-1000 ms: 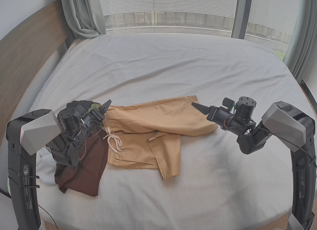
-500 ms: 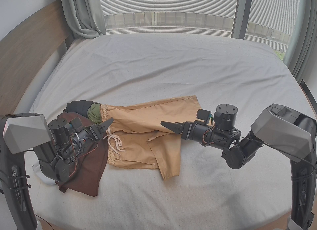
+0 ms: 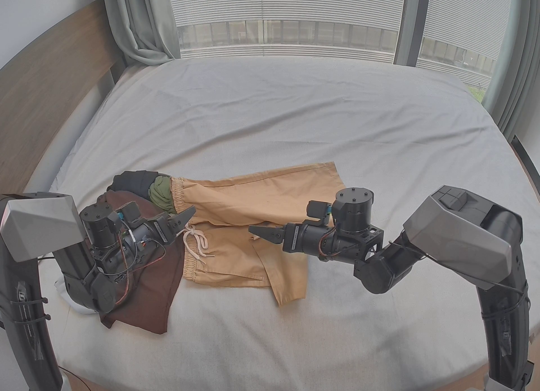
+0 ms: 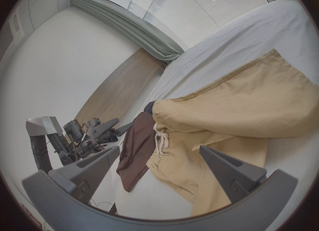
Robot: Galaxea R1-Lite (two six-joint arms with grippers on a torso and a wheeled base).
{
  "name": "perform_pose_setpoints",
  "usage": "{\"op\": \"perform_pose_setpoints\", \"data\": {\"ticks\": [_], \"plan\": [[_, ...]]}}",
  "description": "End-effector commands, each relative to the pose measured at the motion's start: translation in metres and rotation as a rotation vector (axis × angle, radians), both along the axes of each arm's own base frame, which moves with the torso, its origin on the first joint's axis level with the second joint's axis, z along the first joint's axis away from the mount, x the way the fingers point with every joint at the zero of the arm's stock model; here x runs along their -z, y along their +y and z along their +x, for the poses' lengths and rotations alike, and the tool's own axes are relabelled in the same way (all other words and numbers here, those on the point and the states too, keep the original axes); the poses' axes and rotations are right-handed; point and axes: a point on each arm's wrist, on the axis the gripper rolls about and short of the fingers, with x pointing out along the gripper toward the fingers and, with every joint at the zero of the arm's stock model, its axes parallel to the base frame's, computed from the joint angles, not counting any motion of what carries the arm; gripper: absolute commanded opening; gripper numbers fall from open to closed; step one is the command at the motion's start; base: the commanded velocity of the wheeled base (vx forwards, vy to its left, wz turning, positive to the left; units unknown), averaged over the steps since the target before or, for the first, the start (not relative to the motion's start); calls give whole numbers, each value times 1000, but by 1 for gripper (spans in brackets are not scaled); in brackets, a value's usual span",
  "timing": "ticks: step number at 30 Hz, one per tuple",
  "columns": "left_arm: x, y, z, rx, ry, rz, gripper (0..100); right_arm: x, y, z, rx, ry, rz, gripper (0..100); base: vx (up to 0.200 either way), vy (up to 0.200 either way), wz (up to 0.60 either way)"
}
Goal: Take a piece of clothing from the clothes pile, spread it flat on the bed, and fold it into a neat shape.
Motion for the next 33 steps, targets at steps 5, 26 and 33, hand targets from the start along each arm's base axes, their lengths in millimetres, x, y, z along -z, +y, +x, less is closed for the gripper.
{"op": "perform_pose_setpoints", "data": {"ticks": [5,26,33], "plan": [[-2,2,1,-7,-9,-3,100,38,18,10,2,50,-37,100,0,0,0],[-2,3,4,-9,-13,-5,100,50,33,38,111,105,18,100,0,0,0],[-2,3,4,-4,-16,-7,100,59,30,42,123,126,4,100,0,0,0]]}}
